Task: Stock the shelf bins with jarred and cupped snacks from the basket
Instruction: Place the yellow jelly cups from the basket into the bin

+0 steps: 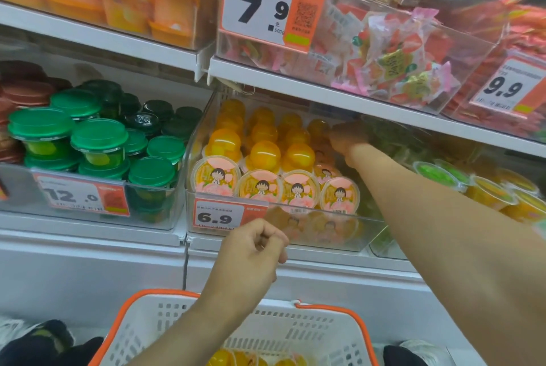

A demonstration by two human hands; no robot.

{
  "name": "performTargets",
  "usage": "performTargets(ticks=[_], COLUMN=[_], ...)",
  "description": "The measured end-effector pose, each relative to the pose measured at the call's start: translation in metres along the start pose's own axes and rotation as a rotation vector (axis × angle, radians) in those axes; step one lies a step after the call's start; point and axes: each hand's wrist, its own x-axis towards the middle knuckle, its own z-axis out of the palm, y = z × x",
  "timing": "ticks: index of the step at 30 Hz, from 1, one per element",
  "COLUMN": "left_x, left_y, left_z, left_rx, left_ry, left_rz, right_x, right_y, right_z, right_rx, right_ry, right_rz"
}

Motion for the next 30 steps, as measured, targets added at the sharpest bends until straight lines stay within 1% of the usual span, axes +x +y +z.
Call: performTargets(ticks=[1,3,4,6,7,8,12,14,15,16,18,20,22,25,26,28,30], left_x=[0.0,-0.001,-0.002,-0.001,-0.001,-0.001,-0.014,-0.028,-0.035,-0.043,-0.061,-0.085,-0.108,-0.14,-0.145,-0.149,-0.144], left_y=[-0.002,-0.007,-0.01,-0.017,-0.022,-0.028,-0.069,-0.105,-0.124,-0.149,-0.194,-0.238,-0.275,-0.304,-0.313,-0.312,-0.309], left_z=[-0.002,-0.004,-0.004,-0.005,-0.005,-0.004,-0.005,-0.007,-0.009,-0.015,-0.03,-0.048,-0.062,-0.068,-0.07,-0.07,-0.073], left_rx=[0.016,0.055,0.082,0.153,0.196,0.249,0.65,0.827,0.902,0.978,1.119,1.185,1.236,1.169,1.168,1.201,1.177], left_ry=[0.003,0.0,-0.015,-0.068,-0.105,-0.143,-0.332,-0.418,-0.444,-0.437,-0.414,-0.412,-0.484,-0.585,-0.581,-0.569,-0.576], left_rz=[0.001,-0.002,-0.006,-0.029,-0.048,-0.068,-0.101,-0.184,-0.256,-0.322,-0.469,-0.624,-0.728,-0.926,-0.95,-0.89,-0.799], right_x=[-0.002,-0.012,-0.02,-0.04,-0.053,-0.067,-0.156,-0.205,-0.23,-0.255,-0.303,-0.346,-0.38,-0.407,-0.412,-0.42,-0.425], right_y=[0.003,0.008,0.011,0.016,0.02,0.023,0.03,0.046,0.057,0.07,0.099,0.131,0.159,0.186,0.189,0.191,0.188], right_z=[-0.003,-0.013,-0.02,-0.035,-0.044,-0.054,-0.071,-0.056,-0.04,-0.019,0.033,0.085,0.126,0.162,0.17,0.188,0.207], right_rx=[-0.047,-0.053,0.026,0.325,0.408,0.437,0.51,0.617,0.665,0.7,0.689,0.591,0.48,0.272,0.201,0.111,0.036], right_ry=[0.002,0.021,0.032,0.091,0.153,0.19,0.222,0.204,0.157,0.067,-0.166,-0.377,-0.621,-0.954,-1.04,-1.176,-1.267], right_rz=[-0.037,-0.099,-0.117,-0.134,-0.168,-0.222,-0.405,-0.448,-0.423,-0.363,-0.222,-0.131,-0.051,0.057,0.101,0.141,0.089])
